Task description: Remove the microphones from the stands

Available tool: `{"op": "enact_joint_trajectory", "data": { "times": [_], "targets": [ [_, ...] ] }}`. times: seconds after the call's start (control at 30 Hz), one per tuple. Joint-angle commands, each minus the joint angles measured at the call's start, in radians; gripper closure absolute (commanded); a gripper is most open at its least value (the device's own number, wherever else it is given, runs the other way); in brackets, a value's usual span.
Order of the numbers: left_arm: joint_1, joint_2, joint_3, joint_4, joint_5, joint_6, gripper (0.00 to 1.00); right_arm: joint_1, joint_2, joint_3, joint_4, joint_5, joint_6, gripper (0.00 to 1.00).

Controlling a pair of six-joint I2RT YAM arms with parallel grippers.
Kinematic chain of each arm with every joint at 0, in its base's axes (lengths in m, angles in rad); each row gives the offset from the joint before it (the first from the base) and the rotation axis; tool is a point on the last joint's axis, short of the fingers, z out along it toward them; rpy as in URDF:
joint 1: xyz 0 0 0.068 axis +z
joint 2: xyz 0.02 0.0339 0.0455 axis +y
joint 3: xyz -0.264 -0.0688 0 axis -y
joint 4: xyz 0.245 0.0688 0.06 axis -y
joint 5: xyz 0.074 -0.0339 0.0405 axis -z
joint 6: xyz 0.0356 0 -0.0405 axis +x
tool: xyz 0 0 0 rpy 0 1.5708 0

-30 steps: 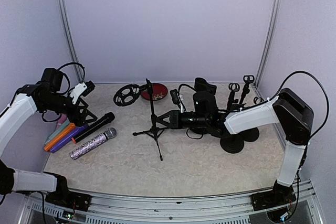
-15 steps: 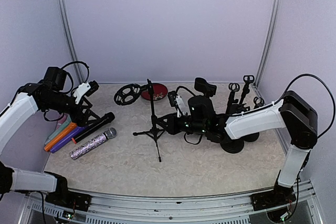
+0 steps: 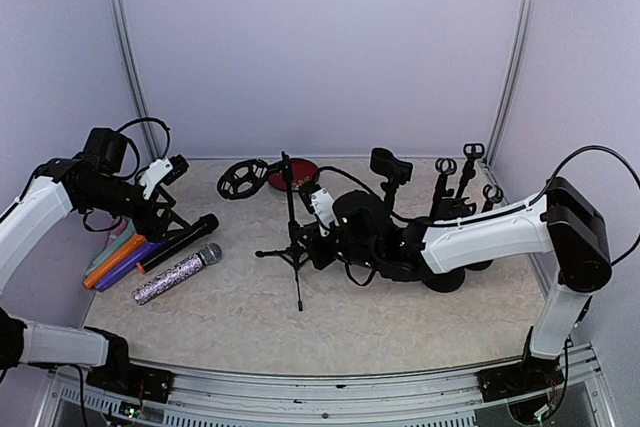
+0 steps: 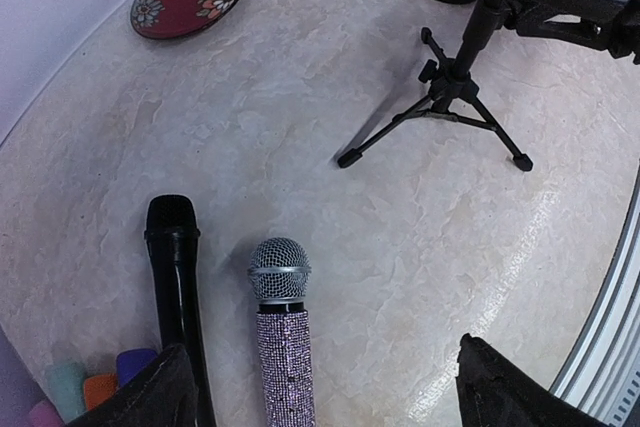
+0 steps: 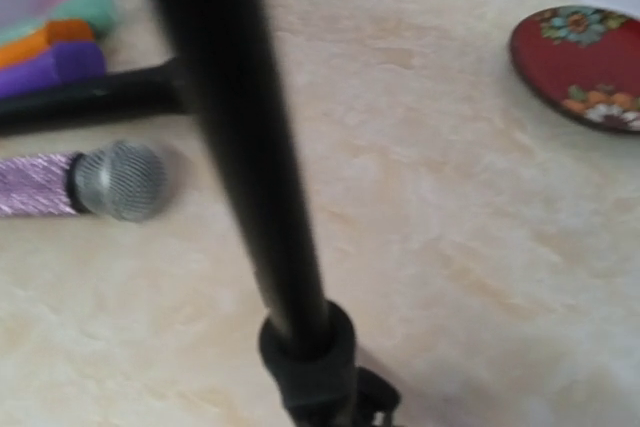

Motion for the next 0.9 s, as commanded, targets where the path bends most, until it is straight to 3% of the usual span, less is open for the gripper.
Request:
{"op": "enact_joint_trajectory", "data": {
  "times": [0.0,0.17,0.4,0.5,0.53,0.6,0.73,0.87],
  "targets": [
    [-0.004,0.004,0.015,-0.006,0.015,-0.004,0.13,0.036,0.036,0.036,-0.129,0.170,-0.117,1.00],
    [-0.005,0.001,0.009,-0.008,0.008,0.001,0.12,0.094,0.081,0.084,-0.165,0.354,-0.244,1.00],
    [-0.005,-0.001,0.007,-0.007,0.005,0.004,0.12,0.150,0.111,0.103,-0.082,0.534,-0.414,1.00],
    [-0.004,-0.003,0.006,-0.010,0.003,0.006,0.12,0.155,0.108,0.108,-0.048,0.564,-0.415,0.94],
    [-0.004,-0.004,0.006,-0.010,0.003,0.005,0.12,0.156,0.099,0.100,-0.031,0.557,-0.414,0.90],
    [-0.005,-0.006,0.006,-0.013,0.001,0.008,0.12,0.156,0.071,0.087,0.014,0.536,-0.399,0.68],
    [-0.004,-0.013,0.006,-0.015,-0.003,0.012,0.12,0.156,0.010,0.059,0.066,0.473,-0.340,0.38],
    [-0.004,-0.015,0.007,-0.017,-0.002,0.012,0.12,0.154,-0.070,0.001,0.120,0.378,-0.258,0.23]
  ]
}}
